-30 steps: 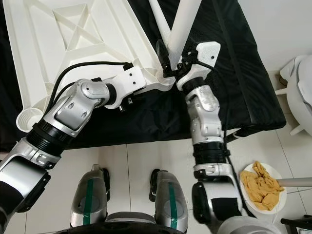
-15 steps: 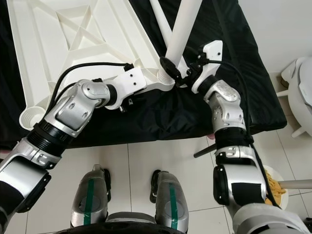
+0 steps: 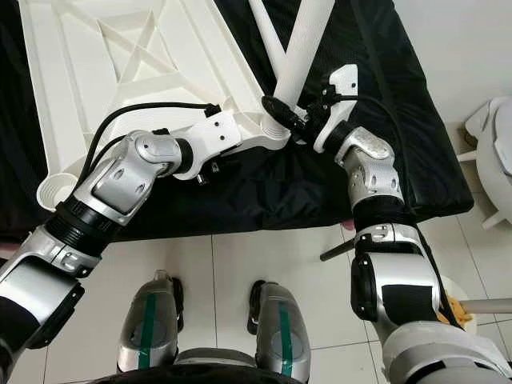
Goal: Building children table
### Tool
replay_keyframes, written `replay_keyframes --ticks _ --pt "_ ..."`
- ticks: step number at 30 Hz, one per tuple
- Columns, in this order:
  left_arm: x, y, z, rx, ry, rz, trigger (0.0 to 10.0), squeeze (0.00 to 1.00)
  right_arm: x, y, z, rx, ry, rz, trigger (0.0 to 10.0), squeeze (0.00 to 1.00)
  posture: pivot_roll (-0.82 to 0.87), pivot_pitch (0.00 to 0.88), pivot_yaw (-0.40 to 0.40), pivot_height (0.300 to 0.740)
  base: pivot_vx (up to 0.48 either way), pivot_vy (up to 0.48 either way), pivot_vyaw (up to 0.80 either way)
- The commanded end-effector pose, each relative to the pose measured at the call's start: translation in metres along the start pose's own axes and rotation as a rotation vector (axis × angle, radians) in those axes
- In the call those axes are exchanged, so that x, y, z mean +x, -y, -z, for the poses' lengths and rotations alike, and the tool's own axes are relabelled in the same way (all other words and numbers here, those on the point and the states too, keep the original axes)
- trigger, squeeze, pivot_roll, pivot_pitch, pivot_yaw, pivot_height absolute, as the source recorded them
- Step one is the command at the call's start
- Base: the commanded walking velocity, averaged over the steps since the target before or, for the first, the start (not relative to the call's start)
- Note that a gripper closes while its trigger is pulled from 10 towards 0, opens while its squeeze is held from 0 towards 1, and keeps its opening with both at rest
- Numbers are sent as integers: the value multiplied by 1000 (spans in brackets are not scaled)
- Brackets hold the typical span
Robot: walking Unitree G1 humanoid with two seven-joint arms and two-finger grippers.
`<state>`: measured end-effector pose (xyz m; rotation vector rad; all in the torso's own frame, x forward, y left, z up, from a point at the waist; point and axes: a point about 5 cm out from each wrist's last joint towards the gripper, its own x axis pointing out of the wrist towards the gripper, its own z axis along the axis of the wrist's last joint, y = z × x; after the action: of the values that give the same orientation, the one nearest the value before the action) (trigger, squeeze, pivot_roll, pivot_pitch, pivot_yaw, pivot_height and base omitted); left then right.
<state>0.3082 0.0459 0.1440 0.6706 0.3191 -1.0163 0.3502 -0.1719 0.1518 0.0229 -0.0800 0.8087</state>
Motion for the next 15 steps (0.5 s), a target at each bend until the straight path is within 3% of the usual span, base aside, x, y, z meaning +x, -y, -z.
replay_keyframes --ticks 1,5,6,7,8,15 --pt "1 0 -1 20 -8 5 10000 0 -3 1 2 6 -13 -17 0 0 16 17 -42 740 0 0 0" --pt "1 0 -1 19 -7 4 10000 0 -4 2 3 1 -16 -17 0 0 14 21 -42 740 0 0 0" --pt "1 0 -1 18 -7 3 10000 0 -4 3 2 -2 -16 -18 2588 0 13 23 -42 740 0 0 0" --pt "1 0 -1 18 -7 3 10000 0 -4 3 2 -2 -16 -18 2588 0 13 23 -42 740 0 0 0" --pt "1 -1 -1 17 -6 3 10000 0 -4 3 2 -6 -12 -14 10000 0 13 24 -42 740 0 0 0" --pt "0 0 -1 13 -7 1 10000 0 -3 -2 -2 -39 35 33 10000 0 16 31 -46 740 0 0 0"
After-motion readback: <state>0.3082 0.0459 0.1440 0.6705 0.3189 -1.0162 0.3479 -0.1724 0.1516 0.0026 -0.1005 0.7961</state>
